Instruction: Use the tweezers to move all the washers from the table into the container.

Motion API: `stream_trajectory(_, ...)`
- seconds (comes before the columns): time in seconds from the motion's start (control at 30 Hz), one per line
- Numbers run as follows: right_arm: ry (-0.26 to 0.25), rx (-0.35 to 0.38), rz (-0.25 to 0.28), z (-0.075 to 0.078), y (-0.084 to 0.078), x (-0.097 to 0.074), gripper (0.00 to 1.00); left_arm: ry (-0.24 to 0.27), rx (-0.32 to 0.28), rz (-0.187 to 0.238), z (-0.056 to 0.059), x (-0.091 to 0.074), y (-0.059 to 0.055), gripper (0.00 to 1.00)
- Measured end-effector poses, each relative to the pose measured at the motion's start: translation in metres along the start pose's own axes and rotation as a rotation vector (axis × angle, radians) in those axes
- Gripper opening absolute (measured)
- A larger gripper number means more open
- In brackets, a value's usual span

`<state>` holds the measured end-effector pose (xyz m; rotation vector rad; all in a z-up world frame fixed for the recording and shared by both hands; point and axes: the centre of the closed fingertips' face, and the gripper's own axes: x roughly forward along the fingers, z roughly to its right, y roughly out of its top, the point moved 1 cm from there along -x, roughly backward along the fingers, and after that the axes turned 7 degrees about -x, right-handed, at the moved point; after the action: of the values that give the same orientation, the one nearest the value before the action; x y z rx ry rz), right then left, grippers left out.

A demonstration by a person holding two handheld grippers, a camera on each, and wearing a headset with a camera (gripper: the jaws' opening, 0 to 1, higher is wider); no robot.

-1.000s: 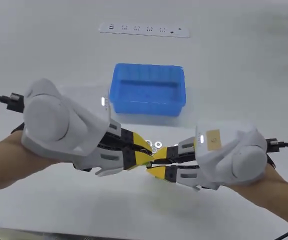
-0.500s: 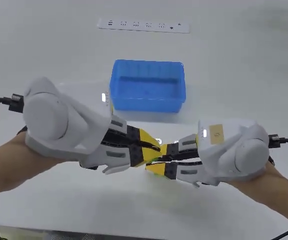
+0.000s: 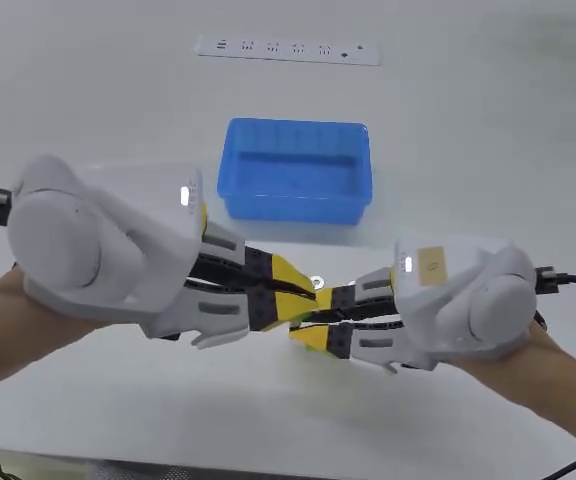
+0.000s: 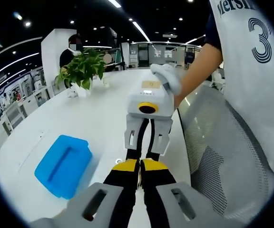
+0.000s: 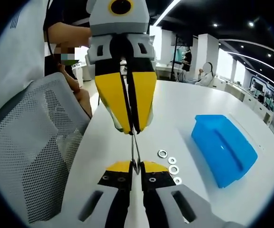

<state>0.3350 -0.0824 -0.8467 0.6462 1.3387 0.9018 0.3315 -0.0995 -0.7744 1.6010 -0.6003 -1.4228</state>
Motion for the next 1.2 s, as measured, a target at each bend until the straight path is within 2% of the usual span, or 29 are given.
stream_trajectory(0.33, -0.011, 0.003, -0.019, 0.002, -0.001, 0.002, 0.11, -0.015, 0.004, 0.027, -0.003, -0.001, 0.0, 0.06)
stream_trajectory(0.5, -0.005, 0.022, 0.002, 0.004, 0.003, 0.004, 0.13, -0.016, 0.005, 0.026, -0.004, -0.002, 0.0, 0.06)
stream_trajectory(0.63, 0.004, -0.003, 0.004, 0.005, 0.007, 0.008, 0.12, -0.017, 0.0, 0.025, -0.006, -0.003, -0.001, 0.06)
stream_trajectory(0.77, 0.007, -0.025, -0.008, 0.005, 0.007, 0.01, 0.1, -0.008, -0.026, 0.015, -0.012, -0.006, -0.004, 0.06)
stream_trajectory(0.87, 0.007, -0.028, -0.009, 0.005, 0.006, 0.01, 0.09, 0.006, -0.002, -0.046, -0.014, -0.007, -0.019, 0.1)
stream_trajectory(0.93, 0.008, -0.028, -0.008, 0.005, 0.006, 0.01, 0.09, -0.013, -0.01, -0.027, -0.01, -0.008, -0.018, 0.09)
stream_trajectory(0.97, 0.013, -0.028, -0.008, 0.005, 0.006, 0.01, 0.09, -0.008, -0.003, 0.016, -0.01, -0.009, -0.01, 0.07)
stream_trajectory(1.2, 0.011, -0.024, -0.005, 0.005, 0.006, 0.008, 0.09, -0.019, 0.008, 0.015, -0.01, -0.008, -0.009, 0.06)
